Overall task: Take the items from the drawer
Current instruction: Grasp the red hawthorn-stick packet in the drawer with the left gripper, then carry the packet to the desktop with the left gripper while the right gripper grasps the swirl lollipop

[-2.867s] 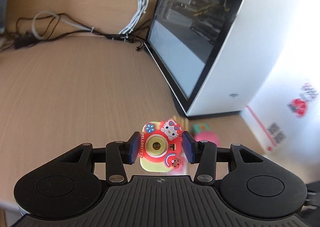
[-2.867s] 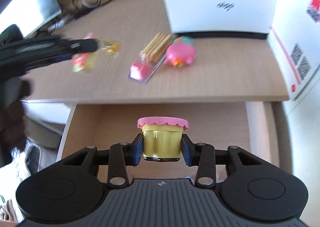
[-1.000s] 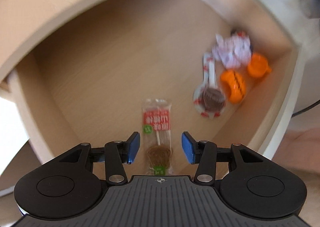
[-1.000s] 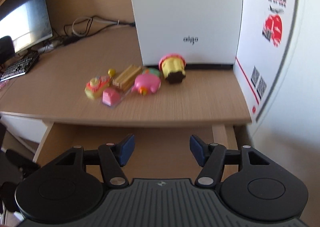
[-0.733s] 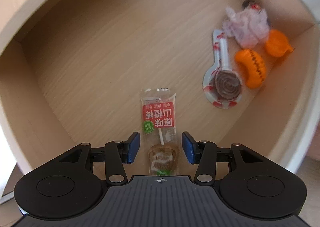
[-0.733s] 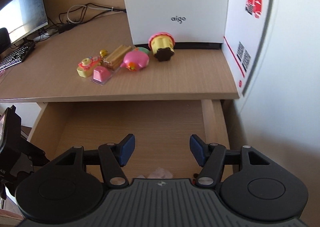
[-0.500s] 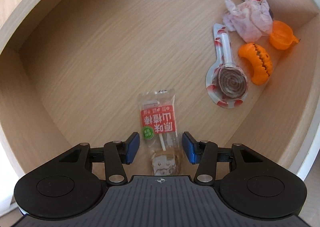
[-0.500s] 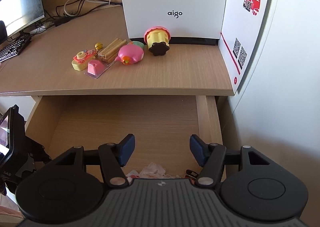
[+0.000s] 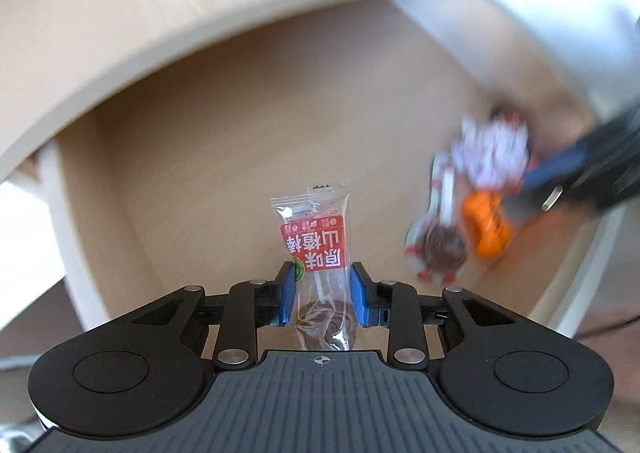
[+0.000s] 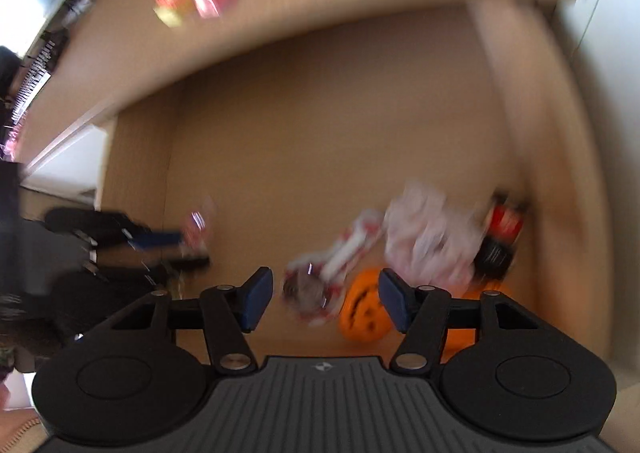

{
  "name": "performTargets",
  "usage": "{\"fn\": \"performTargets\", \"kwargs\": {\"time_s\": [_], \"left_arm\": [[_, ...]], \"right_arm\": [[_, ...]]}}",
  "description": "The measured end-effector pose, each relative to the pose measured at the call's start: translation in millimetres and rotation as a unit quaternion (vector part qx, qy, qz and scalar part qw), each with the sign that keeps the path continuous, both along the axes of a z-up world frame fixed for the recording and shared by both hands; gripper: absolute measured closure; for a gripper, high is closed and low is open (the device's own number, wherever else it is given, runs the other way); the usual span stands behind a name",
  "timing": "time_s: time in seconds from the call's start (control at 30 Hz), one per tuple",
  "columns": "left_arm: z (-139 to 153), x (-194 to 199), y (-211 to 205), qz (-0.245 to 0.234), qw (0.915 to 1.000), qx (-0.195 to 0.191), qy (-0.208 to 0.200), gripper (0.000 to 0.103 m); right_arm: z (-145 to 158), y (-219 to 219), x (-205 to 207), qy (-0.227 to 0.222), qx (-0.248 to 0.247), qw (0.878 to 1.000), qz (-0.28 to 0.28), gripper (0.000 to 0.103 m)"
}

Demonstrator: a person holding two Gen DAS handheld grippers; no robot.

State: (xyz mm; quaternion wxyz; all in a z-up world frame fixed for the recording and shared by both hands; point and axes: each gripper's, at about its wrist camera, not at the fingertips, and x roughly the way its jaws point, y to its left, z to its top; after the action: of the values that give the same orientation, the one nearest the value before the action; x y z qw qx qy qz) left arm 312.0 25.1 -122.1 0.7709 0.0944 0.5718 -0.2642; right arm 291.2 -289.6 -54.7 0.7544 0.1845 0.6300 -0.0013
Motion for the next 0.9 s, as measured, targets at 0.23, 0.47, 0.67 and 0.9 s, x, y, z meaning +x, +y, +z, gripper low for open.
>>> {"fn": "performTargets", "kwargs": {"time_s": [0.23, 0.47, 0.67, 0.9], "left_arm": [[24.1, -12.8, 5.5, 0.038, 0.9985, -0.038, -0.013, 0.071], [45.5, -8.4, 33.5, 0.076, 0.9951, -0.061, -0.018, 0.071], [49.5, -10.4, 45.9, 0.108, 0.9915, -0.071, -0.018, 0.07], [47.0, -10.9, 57.3, 0.133, 0.9888, -0.068, -0.009, 0.07]], "right_arm": [[-16.3, 26.1, 13.0, 0.034, -0.052, 0.997, 0.041, 0.059], [-37.9, 62.0, 34.7, 0.078, -0.068, 0.99, 0.1, 0.059], [-70.9, 64.1, 46.8, 0.147, -0.068, 0.985, 0.064, 0.05], [-69.0, 91.2, 58.5, 0.105, -0.093, 0.982, 0.123, 0.059]]}}
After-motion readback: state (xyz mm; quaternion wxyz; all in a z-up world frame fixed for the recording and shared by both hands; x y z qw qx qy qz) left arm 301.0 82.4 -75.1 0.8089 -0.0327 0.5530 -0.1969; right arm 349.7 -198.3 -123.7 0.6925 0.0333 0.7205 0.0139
